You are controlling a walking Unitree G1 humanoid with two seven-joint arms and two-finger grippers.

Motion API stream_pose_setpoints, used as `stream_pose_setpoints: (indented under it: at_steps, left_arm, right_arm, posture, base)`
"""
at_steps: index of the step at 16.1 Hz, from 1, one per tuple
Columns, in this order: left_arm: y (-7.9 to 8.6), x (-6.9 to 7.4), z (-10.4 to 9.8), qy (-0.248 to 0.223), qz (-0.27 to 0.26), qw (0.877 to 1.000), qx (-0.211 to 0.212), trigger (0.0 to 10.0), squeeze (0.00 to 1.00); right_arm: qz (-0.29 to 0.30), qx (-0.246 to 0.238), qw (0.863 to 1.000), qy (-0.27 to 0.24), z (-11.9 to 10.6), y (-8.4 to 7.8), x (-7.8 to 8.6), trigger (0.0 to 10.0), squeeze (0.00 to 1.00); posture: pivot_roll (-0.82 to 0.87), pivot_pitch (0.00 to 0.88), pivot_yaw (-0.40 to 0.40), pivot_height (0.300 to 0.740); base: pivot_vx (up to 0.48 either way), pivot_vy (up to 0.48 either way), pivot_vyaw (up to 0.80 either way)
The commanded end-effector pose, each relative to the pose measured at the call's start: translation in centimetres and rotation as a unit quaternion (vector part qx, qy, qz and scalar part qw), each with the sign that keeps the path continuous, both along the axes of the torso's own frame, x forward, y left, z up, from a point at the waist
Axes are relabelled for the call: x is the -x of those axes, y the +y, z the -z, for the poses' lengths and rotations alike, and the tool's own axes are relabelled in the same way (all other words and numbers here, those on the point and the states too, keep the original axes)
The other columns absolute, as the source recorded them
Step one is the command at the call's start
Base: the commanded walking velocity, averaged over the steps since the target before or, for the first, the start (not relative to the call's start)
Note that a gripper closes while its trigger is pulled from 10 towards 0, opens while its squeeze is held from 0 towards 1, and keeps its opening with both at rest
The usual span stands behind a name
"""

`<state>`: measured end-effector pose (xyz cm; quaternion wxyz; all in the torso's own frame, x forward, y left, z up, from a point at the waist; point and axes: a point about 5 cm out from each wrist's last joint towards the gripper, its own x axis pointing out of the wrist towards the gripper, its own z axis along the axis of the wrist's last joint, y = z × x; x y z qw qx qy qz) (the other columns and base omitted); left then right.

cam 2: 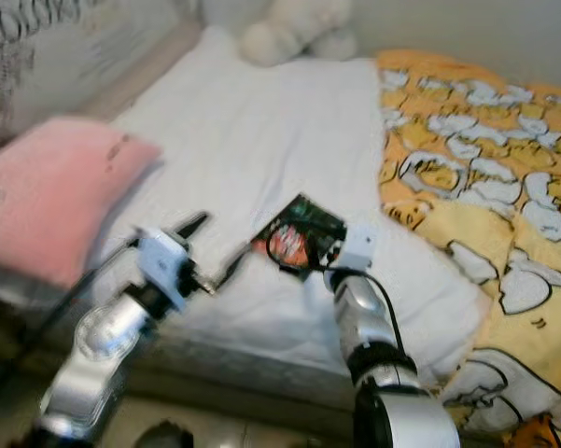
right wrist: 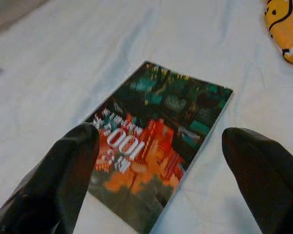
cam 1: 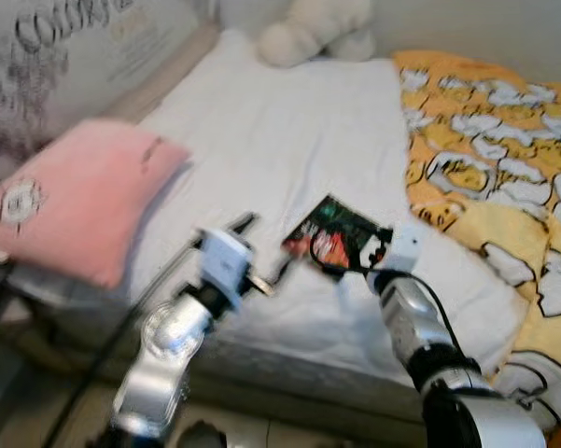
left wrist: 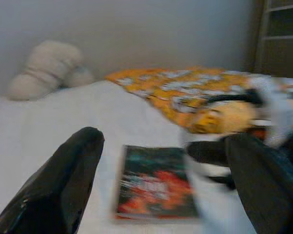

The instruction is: Clean up the room

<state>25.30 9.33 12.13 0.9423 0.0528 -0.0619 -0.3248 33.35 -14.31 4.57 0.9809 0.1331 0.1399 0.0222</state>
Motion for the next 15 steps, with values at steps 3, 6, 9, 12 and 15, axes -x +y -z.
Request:
stream_pose_setpoints:
  at_steps: [3, 6, 9, 12, 15]
  left_arm:
    - [0.0, 1.5, -0.5, 0.006, -0.032, 0.999, 0.015, 10.0, 0.0]
    - [1.0, 3.2, -0.1, 0.015, -0.069, 0.997, -0.024, 10.0, 0.0]
    - [3.5, 2.4, 1.1, 0.06, -0.168, 0.984, -0.01, 10.0, 0.0]
    - [4.0, 3.3, 1.7, 0.084, -0.186, 0.979, 0.002, 10.0, 0.0]
    - [3.0, 2.5, 1.0, 0.057, -0.163, 0.985, -0.008, 10.0, 0.0]
  right_arm:
    - [0.018, 0.006, 1.0, 0.005, -0.5, -0.3, -0.7, 10.0, 0.0]
    - [0.003, 0.097, 0.994, -0.05, -2.2, 0.2, -1.6, 10.0, 0.0]
    - [0.037, 0.18, 0.969, -0.166, -2.4, -2.6, 3.4, 10.0, 0.0]
    - [0.096, 0.175, 0.973, -0.114, -1.2, -5.3, 12.7, 10.0, 0.0]
    - [0.13, 0.107, 0.984, -0.064, 0.2, -4.3, 16.5, 10.0, 0.0]
  posture:
    - [0.26, 0.22, -0.117, 0.736]
    - [0.26, 0.24, -0.129, 0.736]
    - [0.15, 0.194, -0.14, 0.736]
    - [0.1, 0.169, -0.134, 0.736]
    - [0.07, 0.124, -0.105, 0.736]
  base:
    - [0.0, 0.0, 0.0]
    - [0.0, 0.0, 0.0]
    - [0.0, 0.0, 0.0]
    - [0.0, 0.0, 0.0]
    - [0.461, 0.0, 0.0]
